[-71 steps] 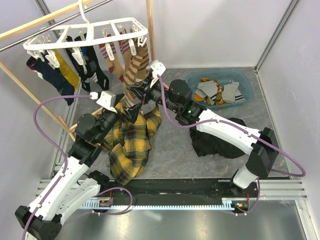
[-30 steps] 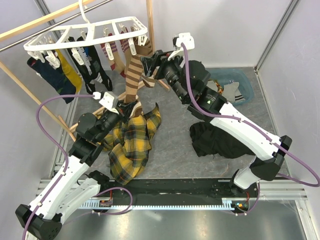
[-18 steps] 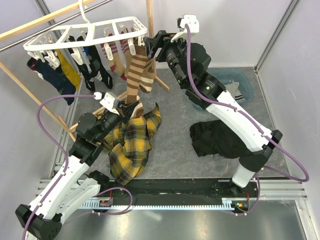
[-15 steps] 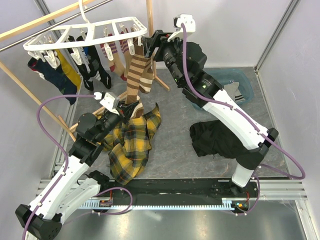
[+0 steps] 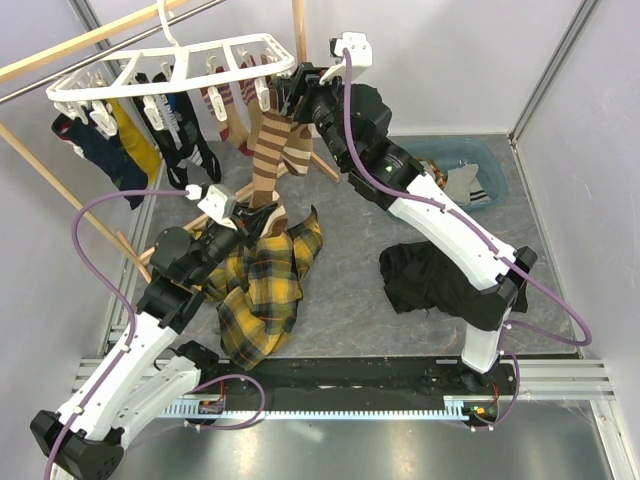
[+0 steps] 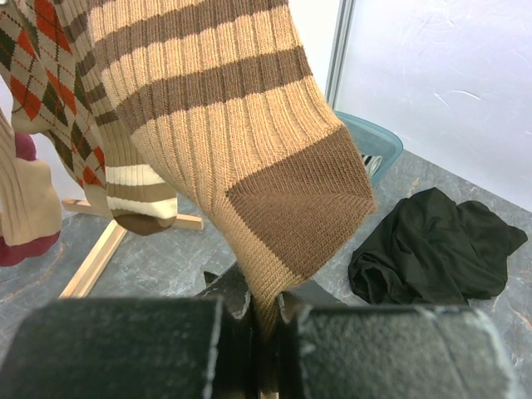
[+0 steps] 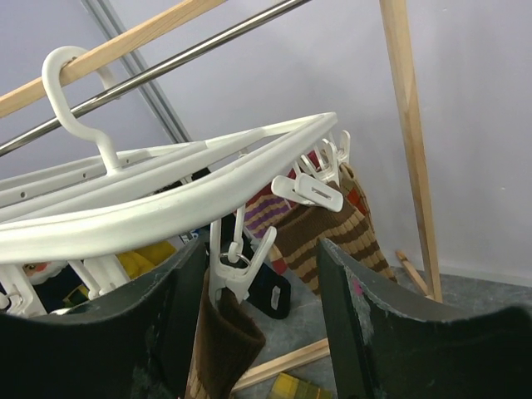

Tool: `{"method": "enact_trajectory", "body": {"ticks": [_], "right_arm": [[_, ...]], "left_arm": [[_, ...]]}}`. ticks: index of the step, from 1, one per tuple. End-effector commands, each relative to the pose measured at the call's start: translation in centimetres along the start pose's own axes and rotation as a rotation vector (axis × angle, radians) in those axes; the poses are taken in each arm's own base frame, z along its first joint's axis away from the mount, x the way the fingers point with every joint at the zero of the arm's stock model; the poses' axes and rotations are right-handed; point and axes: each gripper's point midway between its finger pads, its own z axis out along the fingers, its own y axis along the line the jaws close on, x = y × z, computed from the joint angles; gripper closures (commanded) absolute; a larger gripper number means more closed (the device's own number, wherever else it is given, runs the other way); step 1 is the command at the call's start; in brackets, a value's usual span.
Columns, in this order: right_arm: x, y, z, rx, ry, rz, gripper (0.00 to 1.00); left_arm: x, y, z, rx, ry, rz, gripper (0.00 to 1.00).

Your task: Remove the socks clipped to the hanger

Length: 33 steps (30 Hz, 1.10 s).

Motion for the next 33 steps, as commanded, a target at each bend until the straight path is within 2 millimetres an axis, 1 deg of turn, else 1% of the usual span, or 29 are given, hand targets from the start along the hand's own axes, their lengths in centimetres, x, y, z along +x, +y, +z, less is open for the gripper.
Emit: {"method": "enact_trajectory", "body": {"ticks": [1, 3, 6, 7, 9, 10, 12, 13, 20, 21, 22, 23, 24, 26, 27, 28, 29, 30, 31, 32, 33], "right_arm": [[-3.1, 1.0, 0.5, -0.017, -0.095, 0.053, 0.41], [-3.2, 1.1, 0.7, -0.018, -0.103, 0.060, 0.43], [-3.5, 1.3, 1.0, -0.021, -0.118, 0.067, 0.51], [-3.4, 1.2, 1.0, -0.012, -0.118, 0.068, 0.59], [-3.4, 1.0, 1.0, -0.006, -0.120, 0.070, 0.71], [-3.3, 0.9, 1.0, -0.001, -0.119, 0.071, 0.86], [-3.1, 0.8, 1.0, 0.004, -0.114, 0.068, 0.99], [-3.2, 0.8, 0.9, 0.005, -0.115, 0.068, 1.00], [-2.6, 0.5, 0.3, 0.003, -0.092, 0.061, 1.00], [-2.4, 0.3, 0.0, 0.001, -0.082, 0.053, 0.86], [-2.9, 0.5, -0.3, -0.008, -0.097, 0.060, 0.78], [-2.8, 0.6, -0.6, -0.025, -0.094, 0.057, 0.72], [-2.3, 0.0, -1.5, -0.018, -0.076, 0.043, 0.60], [-2.4, -0.5, -2.6, -0.020, -0.085, 0.049, 0.50], [-1.8, -1.2, -3.9, -0.028, -0.066, 0.026, 0.43], [-1.6, -1.3, -4.7, -0.045, -0.064, 0.013, 0.40], [-2.0, -1.3, -5.5, -0.067, -0.089, 0.009, 0.36], [-1.0, -1.7, -7.5, -0.110, -0.064, -0.021, 0.31], [-0.7, -1.9, -8.5, -0.138, -0.062, -0.061, 0.29], [-0.7, -1.7, -9.6, -0.181, -0.078, -0.082, 0.27], [0.7, -2.4, -11.6, -0.215, -0.055, -0.117, 0.24]], "left_arm": [[-1.4, -0.8, -0.2, 0.030, -0.040, -0.013, 0.98], [-1.4, -0.8, -0.2, 0.032, -0.040, -0.013, 0.98], [-1.3, -0.7, -0.1, 0.028, -0.037, -0.013, 0.98], [-1.3, -0.8, -0.1, 0.031, -0.037, -0.014, 0.98], [-1.4, -0.7, -0.2, 0.028, -0.039, -0.012, 0.98], [-1.4, -0.7, -0.2, 0.027, -0.039, -0.012, 0.98], [-1.4, -0.7, -0.2, 0.027, -0.041, -0.010, 0.98], [-1.4, -0.7, -0.2, 0.025, -0.041, -0.010, 0.98], [-1.3, -0.6, -0.2, 0.024, -0.039, -0.009, 0.98], [-1.4, -0.6, -0.2, 0.024, -0.041, -0.008, 0.98], [-1.3, -0.7, -0.2, 0.025, -0.038, -0.009, 0.98], [-1.3, -0.6, -0.2, 0.022, -0.036, -0.009, 0.98], [-1.3, -0.7, -0.2, 0.025, -0.038, -0.009, 0.98], [-1.3, -0.9, -0.2, 0.034, -0.037, -0.009, 0.98], [-1.1, -0.9, -0.2, 0.037, -0.033, -0.009, 0.98], [-1.1, -1.0, -0.1, 0.041, -0.031, -0.009, 0.98], [-1.2, -1.1, -0.2, 0.044, -0.031, -0.007, 0.98], [-1.1, -1.2, -0.1, 0.053, -0.026, -0.005, 0.98], [-1.2, -1.5, -0.1, 0.064, -0.027, -0.005, 0.98], [-1.2, -1.6, -0.1, 0.071, -0.025, -0.006, 0.98], [-1.2, -2.2, -0.1, 0.103, -0.021, -0.006, 0.98]]}}
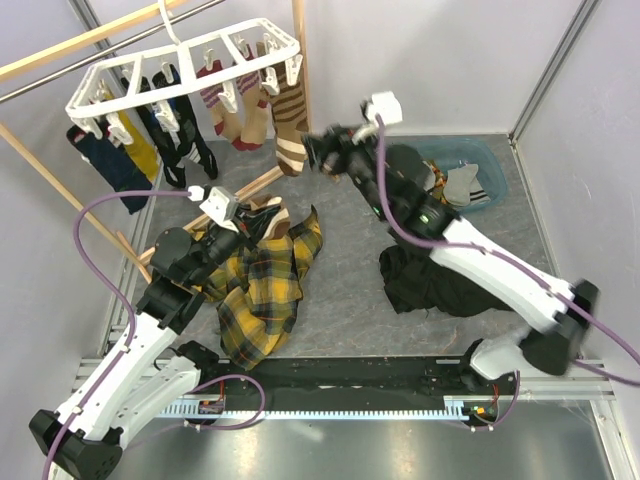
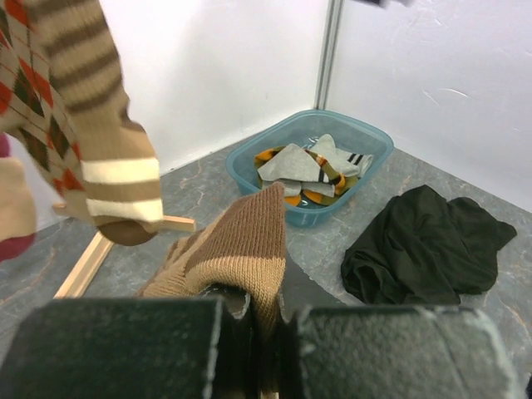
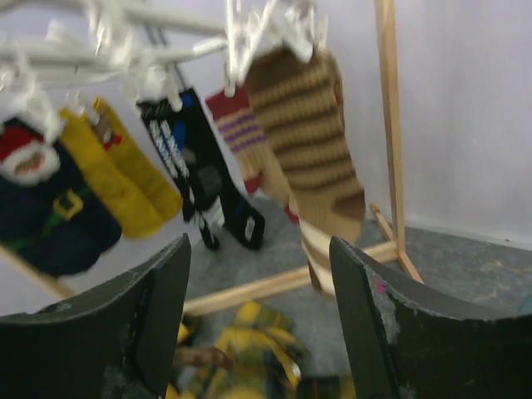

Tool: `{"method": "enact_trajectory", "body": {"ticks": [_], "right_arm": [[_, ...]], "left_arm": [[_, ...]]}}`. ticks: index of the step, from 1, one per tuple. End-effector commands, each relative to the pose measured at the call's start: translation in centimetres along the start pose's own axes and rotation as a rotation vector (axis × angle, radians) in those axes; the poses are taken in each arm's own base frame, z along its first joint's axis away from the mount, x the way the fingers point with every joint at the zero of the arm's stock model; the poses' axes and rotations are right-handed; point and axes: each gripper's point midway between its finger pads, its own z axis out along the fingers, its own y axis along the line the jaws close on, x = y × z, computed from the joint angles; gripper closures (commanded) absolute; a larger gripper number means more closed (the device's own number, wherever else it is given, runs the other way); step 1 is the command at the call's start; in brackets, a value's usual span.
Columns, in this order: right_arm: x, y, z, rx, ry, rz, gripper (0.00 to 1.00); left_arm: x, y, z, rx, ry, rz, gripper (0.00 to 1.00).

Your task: Remove the socks clipped to the hanger

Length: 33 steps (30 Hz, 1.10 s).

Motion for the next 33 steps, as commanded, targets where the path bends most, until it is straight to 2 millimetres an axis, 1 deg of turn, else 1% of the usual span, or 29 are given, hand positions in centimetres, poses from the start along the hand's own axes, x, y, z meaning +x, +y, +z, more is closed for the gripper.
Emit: {"method": "enact_trajectory", "body": {"ticks": [1, 2, 3, 4, 5, 7, 8, 9, 10, 11, 14, 16, 18, 19, 20, 24, 25, 26, 29, 31, 33], "right_arm": [[-1.9, 1.7, -6.3, -0.256, -0.105, -0.128, 0.24], [-0.8, 1.5, -8.2, -0.300, -0.096, -0.159, 0.23], [0.0, 1.6, -9.2, -0.339, -0.087, -0.186, 0.23], [0.8, 2.5, -10.5, -0.429, -0.075, -0.216, 0.23], [2.1, 2.2, -12.0, -0.467, -0.062, -0.260, 0.22], [3.6, 2.6, -13.6, -0.546, -0.041, -0.293, 0.21], [4.9, 2.8, -14.7, -0.600, -0.023, -0.304, 0.21], [5.5, 3.0, -15.1, -0.625, -0.011, -0.302, 0.20], [6.0, 3.2, -15.4, -0.648, -0.002, -0.298, 0.21], [7.0, 3.8, -16.1, -0.704, 0.016, -0.292, 0.21], [8.6, 4.9, -16.9, -0.805, 0.047, -0.292, 0.20], [9.3, 4.9, -16.6, -0.810, 0.065, -0.294, 0.18], [10.2, 4.6, -15.7, -0.787, 0.081, -0.303, 0.15], [10.5, 4.6, -15.4, -0.781, 0.083, -0.305, 0.14], [11.2, 4.6, -14.9, -0.782, 0.090, -0.308, 0.14], [13.2, 5.2, -14.1, -0.830, 0.125, -0.316, 0.14], [13.4, 5.4, -14.0, -0.845, 0.129, -0.325, 0.14], [13.8, 5.5, -13.5, -0.843, 0.137, -0.327, 0.15], [14.3, 5.4, -12.3, -0.821, 0.130, -0.339, 0.15], [14.7, 5.5, -11.8, -0.820, 0.123, -0.343, 0.19], [15.0, 5.5, -11.7, -0.825, 0.124, -0.344, 0.34]], "left_arm": [[-1.2, -2.0, 0.0, 0.098, -0.018, -0.005, 0.98], [-1.2, -2.4, 0.0, 0.118, -0.017, -0.005, 0.98], [-1.3, -3.1, -0.1, 0.158, -0.014, -0.005, 0.98], [-1.3, -3.4, -0.1, 0.175, -0.015, -0.006, 0.98], [-1.3, -3.6, -0.1, 0.189, -0.011, -0.009, 0.98], [-1.3, -4.5, -0.1, 0.239, -0.005, -0.016, 0.98], [-1.1, -4.8, 0.1, 0.258, 0.004, -0.023, 0.98], [-1.0, -5.6, -0.1, 0.302, 0.012, -0.032, 0.98], [-1.2, -5.9, -0.1, 0.323, 0.011, -0.035, 0.98], [-1.0, -6.3, -0.1, 0.345, 0.021, -0.042, 0.98], [-1.0, -7.6, -0.5, 0.426, 0.030, -0.051, 0.98], [-1.1, -7.8, -0.5, 0.438, 0.033, -0.056, 0.98], [-1.1, -8.0, -0.6, 0.450, 0.033, -0.056, 0.98], [-1.1, -8.1, -0.6, 0.457, 0.032, -0.056, 0.98], [-1.2, -8.2, -0.7, 0.461, 0.032, -0.059, 0.98], [-1.1, -8.2, -0.7, 0.464, 0.032, -0.060, 0.98], [-1.1, -8.3, -0.7, 0.467, 0.033, -0.060, 0.98], [-1.3, -8.4, -0.8, 0.474, 0.029, -0.060, 0.98], [-1.4, -8.5, -0.9, 0.480, 0.030, -0.063, 0.98], [-1.5, -8.6, -0.9, 0.480, 0.026, -0.063, 0.98], [-1.4, -8.4, -0.9, 0.473, 0.026, -0.062, 0.98]]}}
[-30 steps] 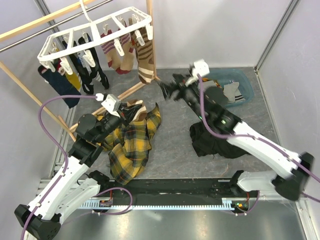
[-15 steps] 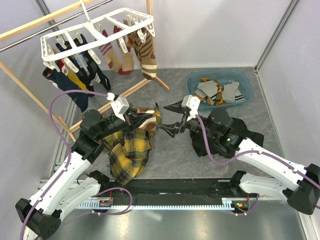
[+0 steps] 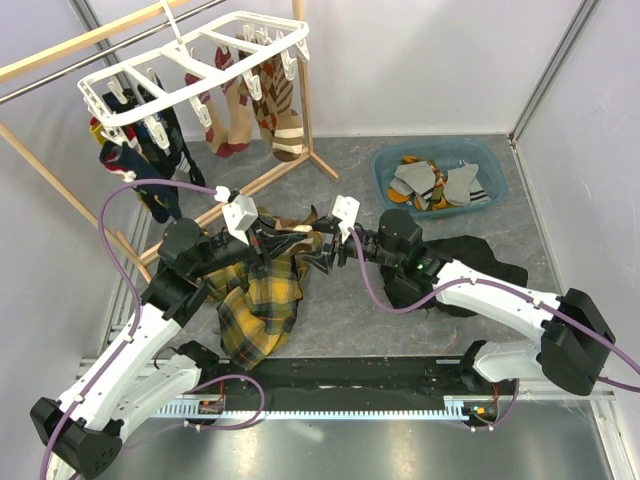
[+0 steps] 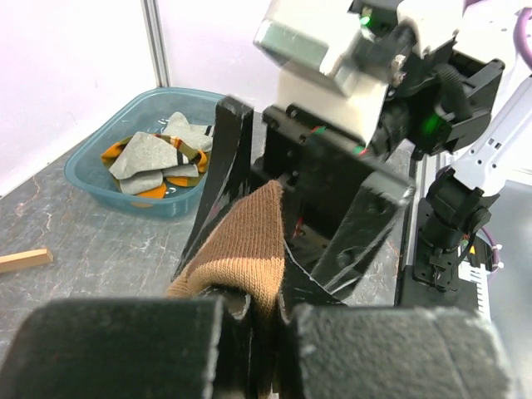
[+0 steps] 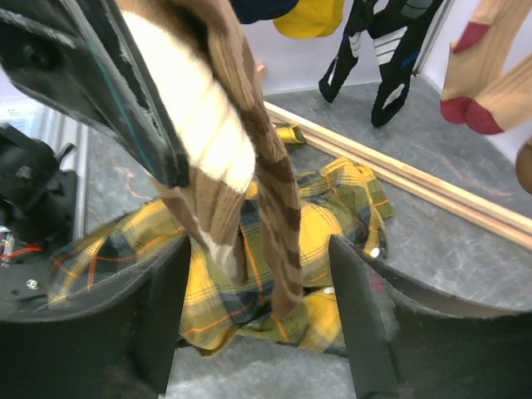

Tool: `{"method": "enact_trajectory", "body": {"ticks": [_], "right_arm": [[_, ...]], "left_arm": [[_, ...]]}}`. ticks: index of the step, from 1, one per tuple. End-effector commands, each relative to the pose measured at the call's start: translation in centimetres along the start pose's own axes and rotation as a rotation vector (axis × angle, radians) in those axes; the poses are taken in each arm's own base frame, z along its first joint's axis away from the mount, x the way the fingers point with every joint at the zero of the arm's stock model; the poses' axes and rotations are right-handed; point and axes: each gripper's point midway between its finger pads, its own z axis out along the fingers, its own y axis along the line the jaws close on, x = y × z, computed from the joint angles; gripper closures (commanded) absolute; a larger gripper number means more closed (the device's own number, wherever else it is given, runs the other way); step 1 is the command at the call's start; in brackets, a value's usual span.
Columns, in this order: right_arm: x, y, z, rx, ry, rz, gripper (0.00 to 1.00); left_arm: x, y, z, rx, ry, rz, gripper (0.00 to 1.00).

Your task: Remove the socks clipped to the hanger

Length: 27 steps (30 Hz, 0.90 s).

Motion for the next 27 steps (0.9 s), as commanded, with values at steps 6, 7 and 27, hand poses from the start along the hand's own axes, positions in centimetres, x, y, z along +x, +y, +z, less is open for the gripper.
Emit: {"method": "enact_trajectory", "body": {"ticks": [6, 7, 27], "right_arm": [[-4.3, -1.6, 0.6, 0.075, -0.185, -0.047, 1.00], [-4.2, -1.8, 0.4, 0.094, -0.179, -0.036, 1.00], [0.4, -23.2, -19.4, 1.275, 0.022, 0.286, 1.00]], "left_arm": [[-2.2, -0.4, 0.0, 0.002, -0.048, 0.006, 0.84], [-2.1, -0.3, 0.0, -0.005, -0.045, 0.003, 0.79], [-2.6, 4.2, -1.2, -0.284, -0.081, 0.018, 0.01]]}}
